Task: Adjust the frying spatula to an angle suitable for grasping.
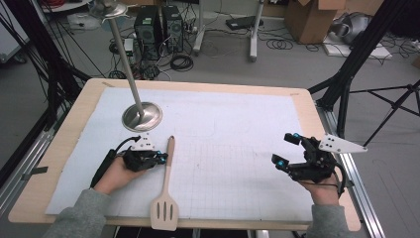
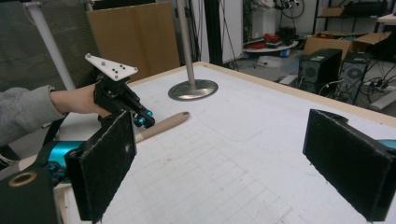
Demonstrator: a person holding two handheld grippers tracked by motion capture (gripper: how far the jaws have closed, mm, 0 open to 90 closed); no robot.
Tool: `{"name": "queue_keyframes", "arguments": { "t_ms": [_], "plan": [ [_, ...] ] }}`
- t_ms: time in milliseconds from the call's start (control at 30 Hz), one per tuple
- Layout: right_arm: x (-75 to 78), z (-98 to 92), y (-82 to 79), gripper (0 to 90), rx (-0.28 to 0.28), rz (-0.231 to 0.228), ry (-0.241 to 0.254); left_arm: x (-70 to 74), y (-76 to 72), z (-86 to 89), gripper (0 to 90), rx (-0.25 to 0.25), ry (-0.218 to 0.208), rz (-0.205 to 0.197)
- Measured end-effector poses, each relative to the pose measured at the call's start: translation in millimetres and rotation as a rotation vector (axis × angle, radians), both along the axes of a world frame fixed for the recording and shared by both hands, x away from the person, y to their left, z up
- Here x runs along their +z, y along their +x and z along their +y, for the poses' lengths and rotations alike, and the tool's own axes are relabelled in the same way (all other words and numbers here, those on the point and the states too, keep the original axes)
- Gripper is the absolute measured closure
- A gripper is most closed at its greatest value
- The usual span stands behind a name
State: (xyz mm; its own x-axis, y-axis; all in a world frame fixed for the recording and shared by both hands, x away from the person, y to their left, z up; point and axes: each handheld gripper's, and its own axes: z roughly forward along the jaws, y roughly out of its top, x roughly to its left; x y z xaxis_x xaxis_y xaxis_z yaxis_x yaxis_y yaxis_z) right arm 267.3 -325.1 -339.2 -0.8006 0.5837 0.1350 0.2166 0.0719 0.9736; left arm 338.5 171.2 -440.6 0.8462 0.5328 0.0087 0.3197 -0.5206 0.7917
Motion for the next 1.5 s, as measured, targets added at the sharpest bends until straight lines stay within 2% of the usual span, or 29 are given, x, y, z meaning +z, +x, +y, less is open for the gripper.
{"name": "queue_keyframes", "arguments": {
  "t_ms": [300,567,667,733,867,967,1100,1233,1367,1500],
  "plan": [
    [-1.5,-10.1,-12.1,8.6,-0.036,0.004,-0.005,-0.7,6.2,-14.2,89.6,-0.02,-0.014,-0.003],
    [-2.6,-15.6,-20.3,8.5,-0.057,0.012,-0.01,-0.5,7.3,-33.1,89.6,-0.049,-0.003,-0.011],
    [-2.6,-17.3,-22.4,8.6,-0.064,0.016,-0.008,0.1,7.4,-35.0,89.5,-0.056,0.009,-0.02],
    [-2.6,-18.6,-22.9,8.6,-0.066,0.008,-0.009,2.4,7.3,-32.9,89.5,-0.055,0.001,-0.015],
    [-1.6,-20.9,-23.8,8.5,-0.069,0.008,0.004,13.4,-0.7,-31.3,89.5,-0.055,-0.03,-0.007],
    [-1.7,-20.7,-22.5,8.5,-0.068,0.007,0.007,20.2,-11.2,-36.7,89.5,-0.097,-0.04,0.001],
    [-1.7,-18.1,-20.4,8.6,-0.056,0.009,0.005,16.9,-23.2,-46.0,89.5,-0.149,-0.003,0.026],
    [-0.9,-16.9,-18.2,8.6,-0.048,0.001,0.011,11.2,-34.9,-49.7,89.5,-0.187,0.036,0.027],
    [-1.2,-16.0,-15.5,8.5,-0.044,0.002,0.017,13.1,-43.9,-51.0,89.5,-0.205,0.06,0.035],
    [-2.2,-13.9,-12.1,8.6,-0.036,0.004,0.014,11.0,-46.1,-50.0,89.5,-0.216,0.088,0.044]
  ]
}}
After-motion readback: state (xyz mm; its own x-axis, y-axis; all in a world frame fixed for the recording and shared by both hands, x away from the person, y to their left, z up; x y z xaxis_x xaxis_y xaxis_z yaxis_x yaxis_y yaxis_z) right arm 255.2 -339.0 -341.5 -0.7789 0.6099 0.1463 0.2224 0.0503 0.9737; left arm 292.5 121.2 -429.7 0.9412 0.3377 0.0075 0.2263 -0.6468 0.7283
